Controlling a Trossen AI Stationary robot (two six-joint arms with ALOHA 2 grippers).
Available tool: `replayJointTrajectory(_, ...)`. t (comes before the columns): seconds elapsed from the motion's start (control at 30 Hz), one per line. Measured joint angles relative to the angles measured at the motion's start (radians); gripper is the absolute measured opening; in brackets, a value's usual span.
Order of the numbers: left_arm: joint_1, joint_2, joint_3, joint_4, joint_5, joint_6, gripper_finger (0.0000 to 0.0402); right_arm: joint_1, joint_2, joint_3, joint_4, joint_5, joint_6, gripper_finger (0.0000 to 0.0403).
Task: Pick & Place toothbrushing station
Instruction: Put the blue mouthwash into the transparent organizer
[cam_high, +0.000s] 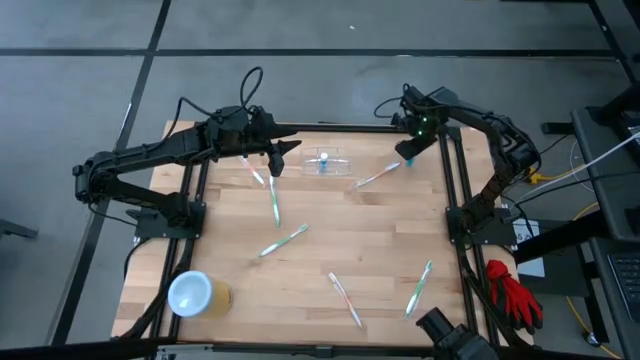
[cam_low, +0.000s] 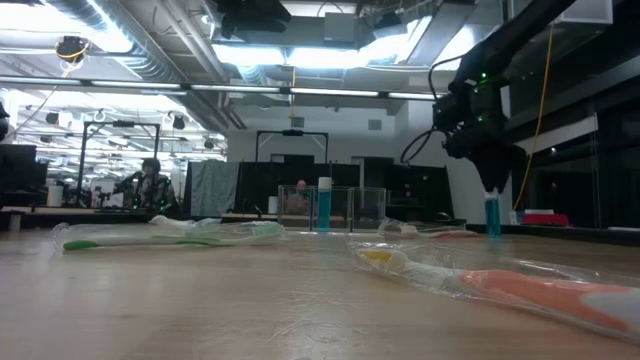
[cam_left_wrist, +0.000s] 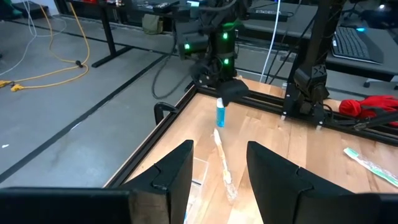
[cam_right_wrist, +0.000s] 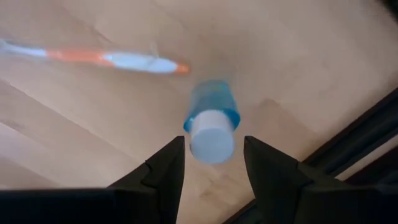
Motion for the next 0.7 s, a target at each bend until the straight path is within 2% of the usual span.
replayJointTrajectory(0.7,0.000,0.000,0.000,-0.001,0.003,-0.007,0.0145,-0.001,0.000,-0.013,0.045,-0.030,0.005,0.0166)
